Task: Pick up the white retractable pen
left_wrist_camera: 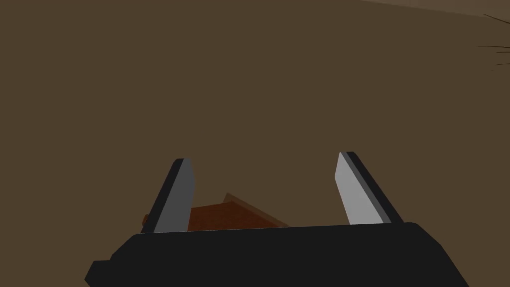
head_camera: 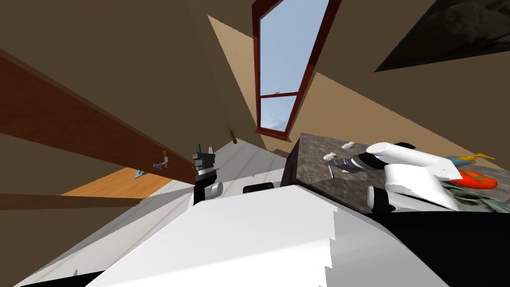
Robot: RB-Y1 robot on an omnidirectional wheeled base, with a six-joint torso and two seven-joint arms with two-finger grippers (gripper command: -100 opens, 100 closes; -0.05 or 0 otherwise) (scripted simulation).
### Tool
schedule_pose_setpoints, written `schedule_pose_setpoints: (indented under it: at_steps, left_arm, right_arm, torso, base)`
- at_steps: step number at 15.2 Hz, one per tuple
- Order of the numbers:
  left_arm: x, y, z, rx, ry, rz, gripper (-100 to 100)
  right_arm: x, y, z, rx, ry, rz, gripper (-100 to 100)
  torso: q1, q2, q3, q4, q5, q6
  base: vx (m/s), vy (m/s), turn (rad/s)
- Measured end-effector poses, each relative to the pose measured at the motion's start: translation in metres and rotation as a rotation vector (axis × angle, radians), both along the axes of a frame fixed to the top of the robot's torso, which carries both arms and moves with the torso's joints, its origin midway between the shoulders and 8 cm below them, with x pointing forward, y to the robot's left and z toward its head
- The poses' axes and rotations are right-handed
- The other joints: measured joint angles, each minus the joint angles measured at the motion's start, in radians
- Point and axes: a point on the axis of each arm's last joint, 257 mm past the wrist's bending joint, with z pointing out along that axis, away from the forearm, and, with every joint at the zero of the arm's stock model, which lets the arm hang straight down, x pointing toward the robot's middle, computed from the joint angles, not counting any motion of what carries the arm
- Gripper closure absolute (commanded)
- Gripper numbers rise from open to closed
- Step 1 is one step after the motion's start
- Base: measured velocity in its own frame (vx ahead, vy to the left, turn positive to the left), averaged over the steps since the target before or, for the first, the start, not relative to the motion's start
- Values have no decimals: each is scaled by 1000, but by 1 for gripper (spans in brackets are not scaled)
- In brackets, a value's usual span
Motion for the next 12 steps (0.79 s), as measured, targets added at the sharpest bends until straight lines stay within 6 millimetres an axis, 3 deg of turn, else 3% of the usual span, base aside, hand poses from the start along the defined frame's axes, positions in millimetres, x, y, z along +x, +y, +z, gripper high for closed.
schedule_pose_setpoints:
  at_steps: [7, 11, 12]
  left_arm:
    - [0, 0, 0, 0, 0, 0, 0]
    - [0, 0, 0, 0, 0, 0, 0]
    - [0, 0, 0, 0, 0, 0, 0]
  right_arm:
    - [-26, 28, -17, 167, -14, -9, -100]
    - [-28, 32, -24, 185, -17, -5, -100]
    - [-28, 32, -25, 182, -18, -5, 100]
  torso:
    - [-4, 1, 1, 0, -1, 0]
    - [9, 0, 0, 0, 1, 1]
    - [10, -1, 0, 0, 2, 0]
  base:
    - [1, -168, 127]
    - [13, -7, 1]
    - [6, 8, -3]
